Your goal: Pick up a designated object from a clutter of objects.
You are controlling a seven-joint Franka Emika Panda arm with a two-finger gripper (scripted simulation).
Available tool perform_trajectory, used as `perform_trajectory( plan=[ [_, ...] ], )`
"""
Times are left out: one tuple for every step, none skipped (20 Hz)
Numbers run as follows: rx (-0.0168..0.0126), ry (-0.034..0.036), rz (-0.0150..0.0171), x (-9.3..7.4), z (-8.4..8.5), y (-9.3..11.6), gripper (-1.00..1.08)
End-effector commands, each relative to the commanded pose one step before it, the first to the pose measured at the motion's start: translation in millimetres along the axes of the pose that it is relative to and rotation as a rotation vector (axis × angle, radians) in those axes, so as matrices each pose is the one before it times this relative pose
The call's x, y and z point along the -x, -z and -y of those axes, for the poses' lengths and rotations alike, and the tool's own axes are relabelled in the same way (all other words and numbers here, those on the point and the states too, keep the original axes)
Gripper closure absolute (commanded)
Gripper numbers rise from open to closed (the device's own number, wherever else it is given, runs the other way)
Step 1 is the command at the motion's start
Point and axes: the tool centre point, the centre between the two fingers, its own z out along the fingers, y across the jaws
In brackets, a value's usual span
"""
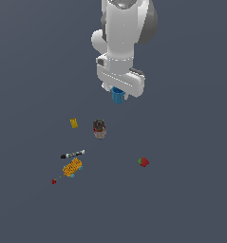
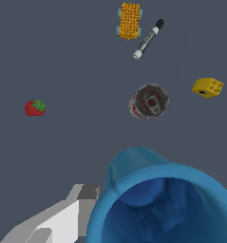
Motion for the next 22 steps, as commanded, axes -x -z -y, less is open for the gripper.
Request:
perform_trajectory(
  plan=[
    [0.00032,-0.00027,-0.00008,1.39,-8.62,22.01,1.08],
    [0.0,0.0,0.0,0.43,-3.12,8.27,1.08],
    [0.0,0.0,0.0,0.4,-3.0,8.0,1.08],
    [0.0,0.0,0.0,0.36,-2.87,7.71,1.08],
    [0.0,0.0,0.0,0.33,-2.74,7.41,1.08],
    [0.0,0.0,0.0,0.28,-2.6,7.09,1.08],
    [0.0,0.0,0.0,0.24,-2.44,6.73,1.08],
    [0.0,0.0,0.0,0.2,-2.27,6.33,1.08],
    [0.0,0.0,0.0,0.17,-2.1,5.91,1.08],
    [0.0,0.0,0.0,0.14,-1.94,5.49,1.08],
    [0.0,0.0,0.0,0.1,-1.77,5.06,1.08],
    [0.00065,-0.00004,-0.00023,0.14,-1.38,4.54,1.08],
    [0.0,0.0,0.0,0.03,-1.43,4.2,1.08],
    [0.0,0.0,0.0,0.0,-1.25,3.76,1.08],
    [0.0,0.0,0.0,-0.04,-1.08,3.32,1.08],
    [0.0,0.0,0.0,-0.07,-0.91,2.88,1.08],
    [0.0,0.0,0.0,-0.09,-0.74,2.44,1.08],
    [0.0,0.0,0.0,-0.11,-0.59,2.0,1.08],
    [0.0,0.0,0.0,-0.11,-0.44,1.55,1.08],
    [0.0,0.0,0.0,-0.09,-0.3,1.11,1.08],
    [0.0,0.0,0.0,-0.06,-0.17,0.65,1.08],
    [0.0,0.0,0.0,-0.02,-0.06,0.21,1.08]
  ],
)
